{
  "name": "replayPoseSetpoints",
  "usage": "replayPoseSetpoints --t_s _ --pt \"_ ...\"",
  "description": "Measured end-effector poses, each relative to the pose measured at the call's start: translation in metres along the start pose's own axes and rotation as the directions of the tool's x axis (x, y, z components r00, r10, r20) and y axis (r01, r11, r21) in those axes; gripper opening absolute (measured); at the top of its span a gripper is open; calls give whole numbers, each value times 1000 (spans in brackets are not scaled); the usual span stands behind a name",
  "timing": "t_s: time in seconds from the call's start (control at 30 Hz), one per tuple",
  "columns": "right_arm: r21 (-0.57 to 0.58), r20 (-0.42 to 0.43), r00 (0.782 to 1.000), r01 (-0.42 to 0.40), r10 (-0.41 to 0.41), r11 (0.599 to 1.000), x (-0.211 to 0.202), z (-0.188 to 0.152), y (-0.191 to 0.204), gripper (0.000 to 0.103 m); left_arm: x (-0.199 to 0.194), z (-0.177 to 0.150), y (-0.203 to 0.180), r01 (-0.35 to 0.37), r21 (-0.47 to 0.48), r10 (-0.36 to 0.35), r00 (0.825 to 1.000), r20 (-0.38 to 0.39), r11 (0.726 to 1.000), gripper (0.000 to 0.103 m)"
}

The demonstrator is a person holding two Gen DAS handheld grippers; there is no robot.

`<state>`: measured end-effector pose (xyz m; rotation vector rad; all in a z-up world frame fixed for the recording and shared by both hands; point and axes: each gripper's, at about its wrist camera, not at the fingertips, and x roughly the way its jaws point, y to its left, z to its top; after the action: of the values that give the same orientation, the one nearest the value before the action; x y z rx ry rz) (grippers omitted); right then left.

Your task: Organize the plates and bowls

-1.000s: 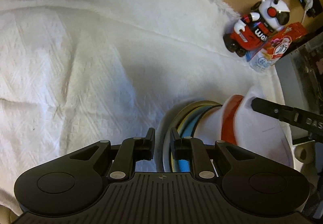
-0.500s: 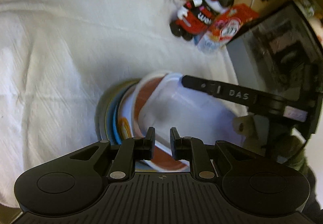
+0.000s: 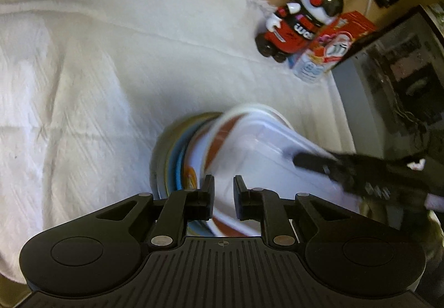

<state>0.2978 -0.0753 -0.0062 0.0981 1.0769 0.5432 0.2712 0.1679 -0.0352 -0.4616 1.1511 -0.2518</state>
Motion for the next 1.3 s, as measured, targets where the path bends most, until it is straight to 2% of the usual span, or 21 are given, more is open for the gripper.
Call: replayPoseSetpoints --t_s 0.17,0.33,0.5,0.63,0.7,0.77,0.83,0.87,0.93,1.1,1.2,1.3 --pt "-36 -8 1000 -11 11 999 -1 -3 9 40 11 11 9 23 -45 -22 1000 18 999 12" --pt "-41 -22 1000 -11 10 999 2 -4 7 39 -15 -1 -10 -2 3 1 998 61 1000 15" --pt "-26 -25 999 -25 24 999 2 -6 1 39 -34 -26 -24 16 20 -16 1000 6 1000 15" --pt "-36 -21 999 -40 39 999 -1 -9 2 39 -21 -47 -27 48 -7 -49 996 -74 999 15" --pt "-41 -20 999 -42 41 998 -2 -12 3 40 -12 -54 -26 51 -25 -53 995 -89 998 14" --pt "-48 -16 999 -36 36 998 -5 -15 4 39 -5 -56 -24 53 -52 -57 995 -77 997 14" --pt "-46 -20 998 -53 52 998 -7 -19 3 39 -1 -55 -22 58 -71 -63 996 -61 996 6" --pt "-47 -16 999 -53 52 997 -9 -21 3 39 1 -54 -24 60 -74 -65 996 -64 995 6" --pt "-55 5 999 -36 36 998 -14 -26 4 39 1 -55 -30 58 -51 -61 996 -60 997 5" --pt "-105 77 996 -28 36 994 -39 -33 11 39 -19 -55 -44 36 14 -36 999 9 999 5" --pt "-122 110 993 -37 51 992 -52 -31 16 39 -23 -50 -36 63 -35 -62 998 23 997 5" --pt "-121 95 993 -52 64 991 -52 -31 18 39 -24 -48 -19 100 -110 -98 995 23 989 6"
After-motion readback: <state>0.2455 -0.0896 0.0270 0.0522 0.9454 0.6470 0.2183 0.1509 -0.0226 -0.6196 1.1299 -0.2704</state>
